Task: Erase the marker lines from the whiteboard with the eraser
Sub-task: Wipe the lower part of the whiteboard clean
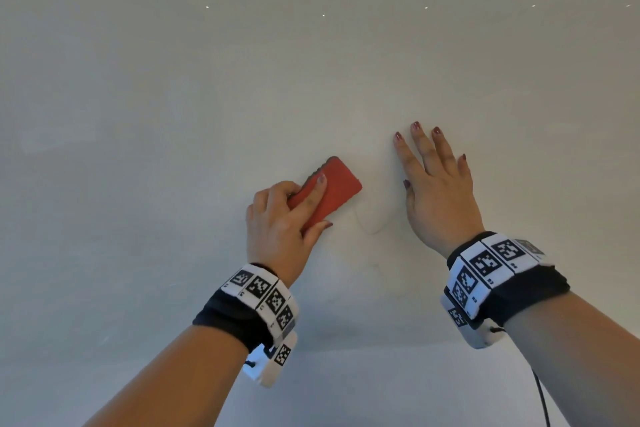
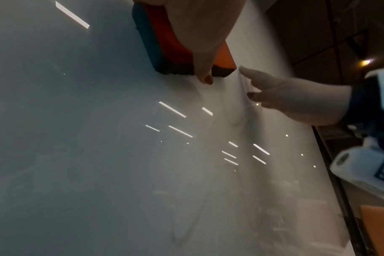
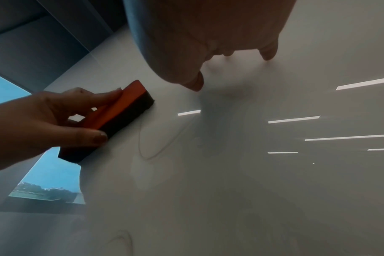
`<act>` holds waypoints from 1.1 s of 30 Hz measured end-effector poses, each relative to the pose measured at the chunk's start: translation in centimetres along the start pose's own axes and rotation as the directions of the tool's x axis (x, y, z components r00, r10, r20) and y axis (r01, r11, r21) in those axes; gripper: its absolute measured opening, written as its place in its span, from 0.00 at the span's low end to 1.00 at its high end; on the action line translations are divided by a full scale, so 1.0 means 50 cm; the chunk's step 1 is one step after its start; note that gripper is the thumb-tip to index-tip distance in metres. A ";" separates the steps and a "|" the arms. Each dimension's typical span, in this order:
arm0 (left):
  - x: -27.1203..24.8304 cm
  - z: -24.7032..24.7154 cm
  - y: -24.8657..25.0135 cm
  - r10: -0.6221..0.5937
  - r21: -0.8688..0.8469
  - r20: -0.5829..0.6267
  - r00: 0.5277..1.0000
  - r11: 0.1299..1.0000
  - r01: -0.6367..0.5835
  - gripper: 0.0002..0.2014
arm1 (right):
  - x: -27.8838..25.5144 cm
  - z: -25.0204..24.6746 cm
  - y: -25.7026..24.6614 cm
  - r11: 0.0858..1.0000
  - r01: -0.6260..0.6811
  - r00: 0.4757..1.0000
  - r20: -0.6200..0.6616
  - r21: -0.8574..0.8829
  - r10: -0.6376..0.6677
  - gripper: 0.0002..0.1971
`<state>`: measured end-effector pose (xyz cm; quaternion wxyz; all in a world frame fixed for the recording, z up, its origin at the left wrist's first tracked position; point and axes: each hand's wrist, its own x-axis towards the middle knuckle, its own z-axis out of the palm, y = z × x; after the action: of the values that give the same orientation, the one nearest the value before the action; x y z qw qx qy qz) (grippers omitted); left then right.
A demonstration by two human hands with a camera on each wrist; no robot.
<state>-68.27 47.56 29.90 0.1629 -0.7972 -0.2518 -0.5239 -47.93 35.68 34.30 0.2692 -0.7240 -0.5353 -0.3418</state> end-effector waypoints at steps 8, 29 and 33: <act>-0.114 0.089 0.079 0.273 0.001 0.221 0.936 0.960 -0.280 0.34 | 0.000 -0.010 0.030 0.996 0.087 0.996 0.019 0.020 -0.088 0.33; 0.020 0.101 0.197 0.105 0.077 0.053 0.993 0.991 -0.109 0.31 | -0.010 -0.015 0.150 0.989 0.131 0.990 -0.056 0.068 -0.127 0.34; -0.044 0.129 0.200 0.198 0.063 0.120 0.973 0.976 -0.207 0.32 | -0.011 -0.011 0.151 0.987 0.144 0.988 -0.073 0.070 -0.139 0.35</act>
<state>-58.38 42.22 25.35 0.2310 -0.8403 -0.1974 -0.4489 -40.91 32.81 34.01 0.2892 -0.6616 -0.5883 -0.3641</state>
